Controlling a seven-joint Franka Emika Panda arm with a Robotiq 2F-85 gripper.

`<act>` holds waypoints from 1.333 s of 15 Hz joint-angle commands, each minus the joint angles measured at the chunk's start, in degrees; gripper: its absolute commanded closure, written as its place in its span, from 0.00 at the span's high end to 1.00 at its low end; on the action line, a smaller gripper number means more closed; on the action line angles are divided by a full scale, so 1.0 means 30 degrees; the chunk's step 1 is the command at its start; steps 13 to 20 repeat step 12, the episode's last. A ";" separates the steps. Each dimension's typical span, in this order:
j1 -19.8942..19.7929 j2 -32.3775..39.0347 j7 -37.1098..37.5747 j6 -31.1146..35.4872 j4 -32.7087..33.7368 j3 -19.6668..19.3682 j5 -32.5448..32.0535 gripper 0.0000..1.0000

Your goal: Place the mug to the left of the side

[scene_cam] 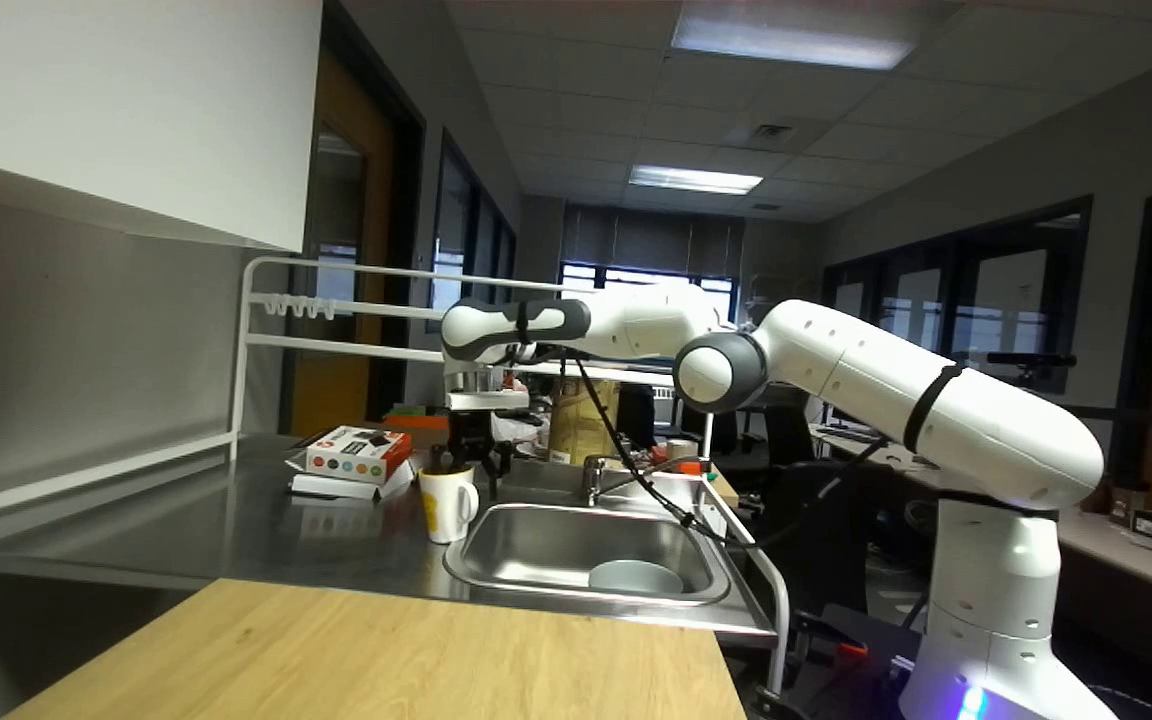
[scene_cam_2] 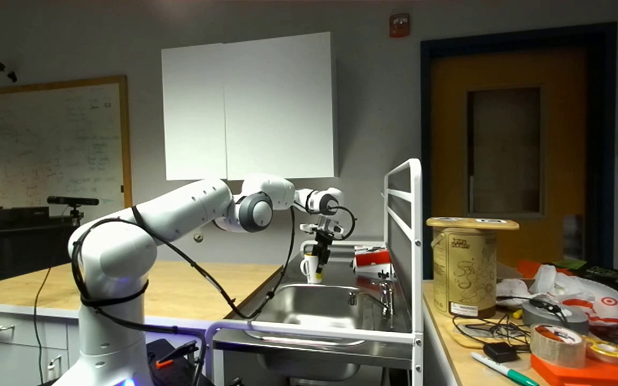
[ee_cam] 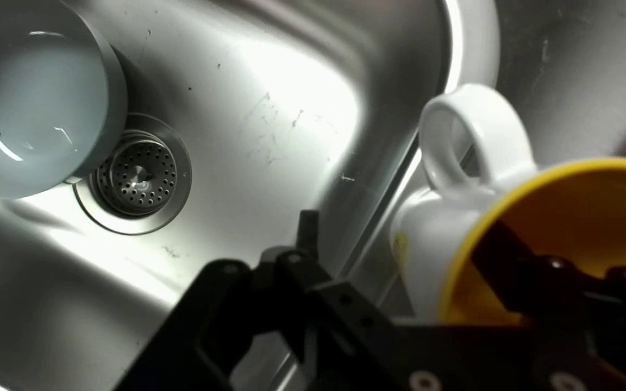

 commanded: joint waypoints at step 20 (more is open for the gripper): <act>0.1911 -0.2405 -0.1392 -0.3363 0.1337 -0.0270 -0.1401 1.00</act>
